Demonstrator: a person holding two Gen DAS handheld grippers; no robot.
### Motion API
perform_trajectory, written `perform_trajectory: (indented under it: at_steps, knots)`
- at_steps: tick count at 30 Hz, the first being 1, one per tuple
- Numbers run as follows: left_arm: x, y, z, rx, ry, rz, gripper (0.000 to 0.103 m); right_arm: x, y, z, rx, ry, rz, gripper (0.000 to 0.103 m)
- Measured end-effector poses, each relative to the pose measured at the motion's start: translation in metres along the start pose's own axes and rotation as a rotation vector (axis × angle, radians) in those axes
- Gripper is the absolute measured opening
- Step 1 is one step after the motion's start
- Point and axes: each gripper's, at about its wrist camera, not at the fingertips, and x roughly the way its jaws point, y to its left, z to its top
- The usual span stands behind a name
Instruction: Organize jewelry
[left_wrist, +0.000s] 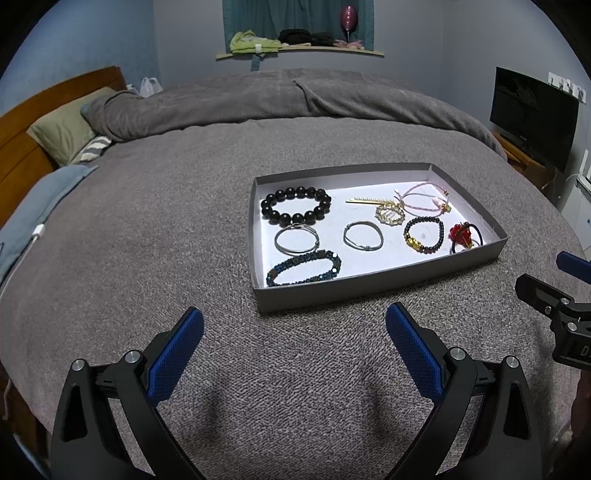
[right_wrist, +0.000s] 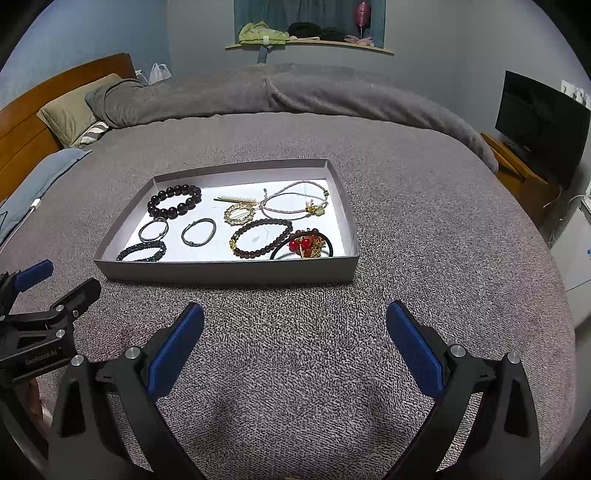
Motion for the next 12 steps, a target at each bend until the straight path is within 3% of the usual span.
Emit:
perform_trajectory:
  at_steps: [12]
  knots:
    - [0.0043,-0.0017,0.0002,0.004,0.016,-0.011,0.098,0.0016,0.0006,-0.0006,-0.003,0.004,0.0,0.098]
